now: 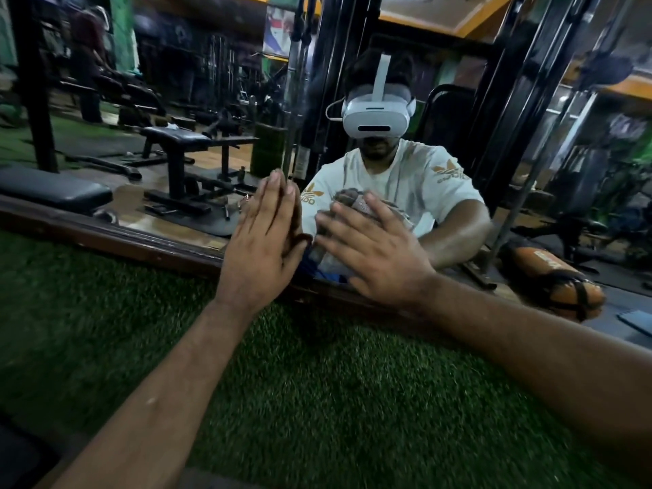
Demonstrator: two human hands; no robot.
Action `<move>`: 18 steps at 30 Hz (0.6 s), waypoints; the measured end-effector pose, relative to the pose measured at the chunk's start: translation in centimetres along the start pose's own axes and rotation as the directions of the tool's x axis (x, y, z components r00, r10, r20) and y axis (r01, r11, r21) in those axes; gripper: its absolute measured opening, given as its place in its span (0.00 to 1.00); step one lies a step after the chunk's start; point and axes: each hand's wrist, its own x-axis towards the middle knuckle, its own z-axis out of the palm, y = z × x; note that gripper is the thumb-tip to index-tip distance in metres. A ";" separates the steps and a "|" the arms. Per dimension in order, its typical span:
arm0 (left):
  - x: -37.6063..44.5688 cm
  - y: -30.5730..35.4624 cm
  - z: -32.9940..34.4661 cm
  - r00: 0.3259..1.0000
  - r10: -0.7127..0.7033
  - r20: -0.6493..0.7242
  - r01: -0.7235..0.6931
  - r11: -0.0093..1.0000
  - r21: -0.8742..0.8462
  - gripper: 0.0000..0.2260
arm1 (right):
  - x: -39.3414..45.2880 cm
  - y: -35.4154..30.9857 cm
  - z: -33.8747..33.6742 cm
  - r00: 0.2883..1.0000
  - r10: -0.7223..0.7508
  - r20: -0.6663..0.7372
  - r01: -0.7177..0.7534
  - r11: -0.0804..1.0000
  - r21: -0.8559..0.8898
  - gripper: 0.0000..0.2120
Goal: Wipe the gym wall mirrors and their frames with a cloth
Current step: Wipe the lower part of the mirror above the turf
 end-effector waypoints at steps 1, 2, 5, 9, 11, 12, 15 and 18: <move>0.0 -0.4 -0.2 1.000 -0.011 -0.014 0.011 1.000 0.012 0.34 | 0.4 0.8 -0.4 1.000 -0.030 0.004 0.030 0.999 -0.025 0.31; 0.1 -0.9 -0.4 0.999 -0.037 -0.021 0.038 0.999 0.034 0.34 | 1.3 1.8 -0.9 0.999 0.009 -0.033 -0.010 0.999 -0.039 0.30; 0.5 -2.2 -0.6 0.997 -0.081 0.011 0.080 0.994 0.077 0.36 | 5.5 5.3 -2.2 0.890 0.382 -0.248 -0.394 0.919 0.002 0.25; 0.5 -2.5 -0.7 0.998 -0.055 0.035 0.052 0.997 0.065 0.35 | 7.5 1.9 -1.5 0.910 0.364 -0.197 -0.354 0.931 0.087 0.27; 0.4 -2.6 -0.9 0.999 -0.029 0.031 0.027 0.998 0.063 0.34 | 6.0 -0.1 -0.3 0.995 0.075 -0.064 -0.070 0.995 0.067 0.28; 0.3 -2.7 -1.0 0.999 -0.018 0.034 0.015 0.998 0.065 0.34 | 5.3 0.0 -0.1 0.999 -0.037 0.001 0.037 0.998 0.045 0.28; 0.4 -3.0 -1.3 0.998 -0.032 0.049 0.029 0.998 0.062 0.34 | 6.2 3.4 -1.2 0.999 -0.034 -0.024 0.035 0.999 0.008 0.26; 0.4 -2.7 -1.1 0.998 -0.043 0.043 0.040 0.997 0.070 0.34 | 8.8 6.8 -2.9 0.953 0.247 -0.173 -0.244 0.969 0.040 0.23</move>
